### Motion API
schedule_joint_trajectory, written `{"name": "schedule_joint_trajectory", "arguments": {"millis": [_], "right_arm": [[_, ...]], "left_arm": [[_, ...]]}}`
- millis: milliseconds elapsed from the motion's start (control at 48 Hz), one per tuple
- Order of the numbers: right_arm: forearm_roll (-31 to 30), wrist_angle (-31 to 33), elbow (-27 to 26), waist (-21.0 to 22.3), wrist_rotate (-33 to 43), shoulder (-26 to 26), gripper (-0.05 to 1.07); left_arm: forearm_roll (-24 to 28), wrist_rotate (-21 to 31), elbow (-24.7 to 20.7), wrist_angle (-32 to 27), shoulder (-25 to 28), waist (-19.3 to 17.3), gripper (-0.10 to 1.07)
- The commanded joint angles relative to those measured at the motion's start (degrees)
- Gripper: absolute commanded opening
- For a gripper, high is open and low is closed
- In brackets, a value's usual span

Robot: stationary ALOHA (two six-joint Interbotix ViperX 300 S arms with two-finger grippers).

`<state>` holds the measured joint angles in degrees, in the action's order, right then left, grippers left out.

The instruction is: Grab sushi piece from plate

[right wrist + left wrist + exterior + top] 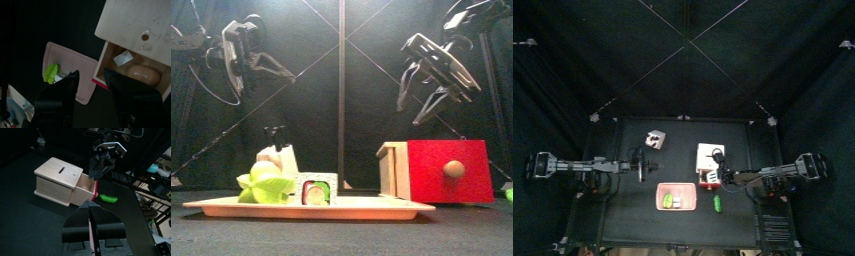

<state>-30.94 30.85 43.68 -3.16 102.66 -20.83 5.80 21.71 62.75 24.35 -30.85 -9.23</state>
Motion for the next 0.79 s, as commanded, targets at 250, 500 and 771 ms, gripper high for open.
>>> {"name": "schedule_joint_trajectory", "arguments": {"millis": [250, 500, 771], "right_arm": [[7.3, -0.4, -3.7, -0.2, 0.1, 2.5, 0.8], [7.6, -0.4, -9.8, -1.1, -0.7, 7.6, 0.8], [7.9, 0.0, -16.0, -4.6, -0.7, 14.9, 0.8]], "left_arm": [[-0.2, -0.1, -0.7, 0.3, -0.1, -0.3, 0.24], [-0.2, 0.0, -0.6, 0.3, 0.0, -0.3, 0.24], [-0.2, 0.0, -0.5, 0.3, -0.1, -0.3, 0.24]]}}
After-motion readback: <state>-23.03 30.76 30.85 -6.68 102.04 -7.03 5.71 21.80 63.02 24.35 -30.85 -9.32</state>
